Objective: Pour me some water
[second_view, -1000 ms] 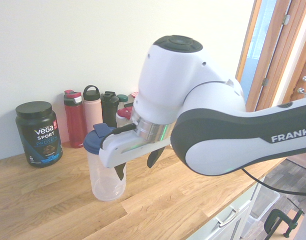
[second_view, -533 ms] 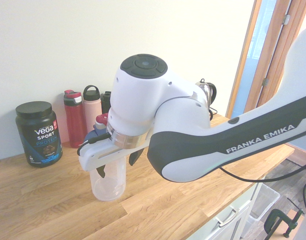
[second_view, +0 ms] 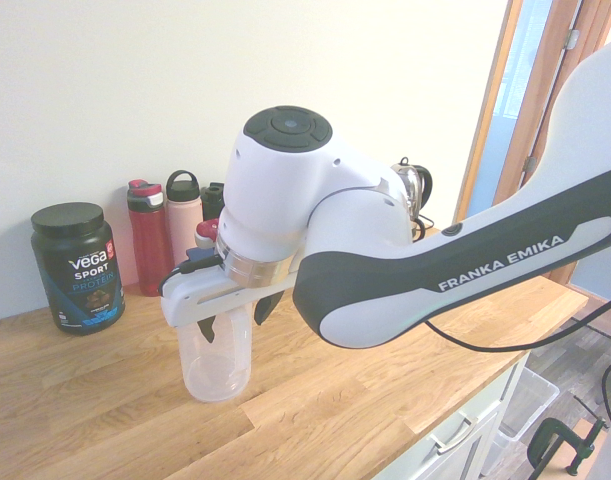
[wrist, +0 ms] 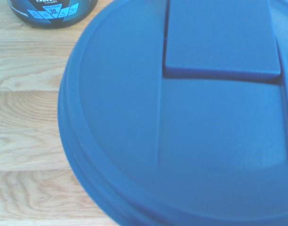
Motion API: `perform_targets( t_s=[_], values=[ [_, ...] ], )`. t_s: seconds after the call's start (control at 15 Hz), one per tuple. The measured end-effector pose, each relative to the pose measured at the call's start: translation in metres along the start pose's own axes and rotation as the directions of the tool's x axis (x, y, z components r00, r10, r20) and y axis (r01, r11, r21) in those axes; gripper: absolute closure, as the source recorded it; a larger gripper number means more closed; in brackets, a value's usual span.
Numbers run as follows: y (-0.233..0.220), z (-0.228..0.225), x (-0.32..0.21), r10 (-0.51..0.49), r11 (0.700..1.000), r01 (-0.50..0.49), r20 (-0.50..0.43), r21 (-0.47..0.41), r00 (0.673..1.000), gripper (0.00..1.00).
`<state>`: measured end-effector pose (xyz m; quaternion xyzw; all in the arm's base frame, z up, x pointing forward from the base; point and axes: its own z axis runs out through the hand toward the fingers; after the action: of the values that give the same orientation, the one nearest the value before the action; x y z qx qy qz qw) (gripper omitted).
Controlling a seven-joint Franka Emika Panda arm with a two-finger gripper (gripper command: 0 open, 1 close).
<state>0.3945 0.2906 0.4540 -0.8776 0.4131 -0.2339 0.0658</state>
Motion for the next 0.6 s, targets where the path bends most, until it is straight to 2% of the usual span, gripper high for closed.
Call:
perform_targets(
  t_s=[0.6],
  values=[
    [-0.001,0.015,-0.003,-0.011,1.0,0.011,0.019,0.002,1.0,1.0]
  ],
)
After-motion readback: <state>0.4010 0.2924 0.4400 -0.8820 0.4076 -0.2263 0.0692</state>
